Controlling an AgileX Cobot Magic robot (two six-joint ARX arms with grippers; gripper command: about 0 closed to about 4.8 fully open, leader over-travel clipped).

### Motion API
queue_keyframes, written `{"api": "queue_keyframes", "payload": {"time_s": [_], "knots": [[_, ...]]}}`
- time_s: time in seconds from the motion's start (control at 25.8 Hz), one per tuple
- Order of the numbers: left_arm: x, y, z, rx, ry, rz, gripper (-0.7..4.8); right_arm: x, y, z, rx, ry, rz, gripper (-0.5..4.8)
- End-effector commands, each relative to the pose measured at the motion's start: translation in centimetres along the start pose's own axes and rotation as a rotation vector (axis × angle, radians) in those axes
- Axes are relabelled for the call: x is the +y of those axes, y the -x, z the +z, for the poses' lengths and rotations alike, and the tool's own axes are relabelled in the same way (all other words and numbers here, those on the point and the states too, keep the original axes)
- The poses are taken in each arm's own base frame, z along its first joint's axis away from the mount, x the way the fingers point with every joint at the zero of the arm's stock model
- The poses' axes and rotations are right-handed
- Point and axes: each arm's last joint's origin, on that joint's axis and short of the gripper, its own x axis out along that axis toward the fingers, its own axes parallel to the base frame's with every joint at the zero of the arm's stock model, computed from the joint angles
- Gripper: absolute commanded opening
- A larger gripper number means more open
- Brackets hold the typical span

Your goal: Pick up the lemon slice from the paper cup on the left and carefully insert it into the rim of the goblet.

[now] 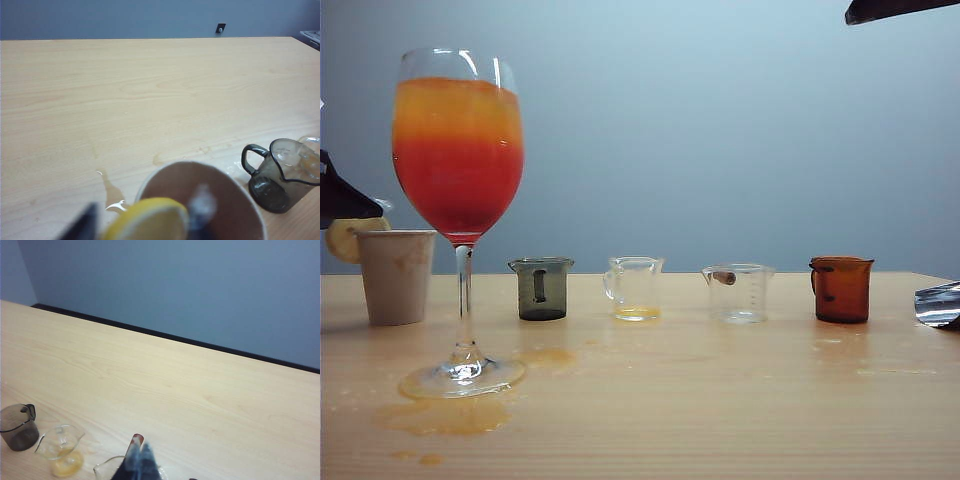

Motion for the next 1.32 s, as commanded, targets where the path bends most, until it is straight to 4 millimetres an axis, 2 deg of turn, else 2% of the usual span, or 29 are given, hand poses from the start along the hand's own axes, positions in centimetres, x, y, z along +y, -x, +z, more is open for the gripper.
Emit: {"api": "queue_keyframes", "payload": {"time_s": [0.04,0.27,0.43,0.5,0.77,0.85,1.08,1.32], "knots": [[0.0,0.0,0.2,-0.004,-0.003,-0.027,1.68,0.0,0.1,0.4,-0.022,0.018,-0.004,-0.05],[-0.2,0.0,0.1,-0.005,0.001,-0.068,1.45,-0.1,0.1,0.4,-0.027,0.059,-0.024,-0.05],[-0.1,0.0,0.1,-0.006,0.0,-0.067,0.67,-0.1,0.1,0.5,-0.03,0.06,-0.024,-0.05],[-0.2,0.0,0.2,-0.011,-0.005,-0.073,-0.07,-0.1,0.1,0.5,-0.03,0.06,-0.024,-0.05],[0.0,-0.1,1.0,-0.032,-0.018,-0.091,-0.05,-0.1,0.1,0.5,-0.038,0.061,-0.025,-0.05],[0.2,-0.2,1.7,-0.049,0.011,-0.092,-0.05,-0.1,0.1,0.5,-0.038,0.06,-0.024,-0.05],[0.4,-0.1,5.7,-0.177,0.034,-0.125,-0.06,0.0,0.2,0.6,-0.039,0.06,-0.018,-0.05],[-1.4,1.4,8.8,-0.221,0.061,-0.26,-0.05,1.0,0.8,1.7,0.015,0.021,0.034,-0.05]]}}
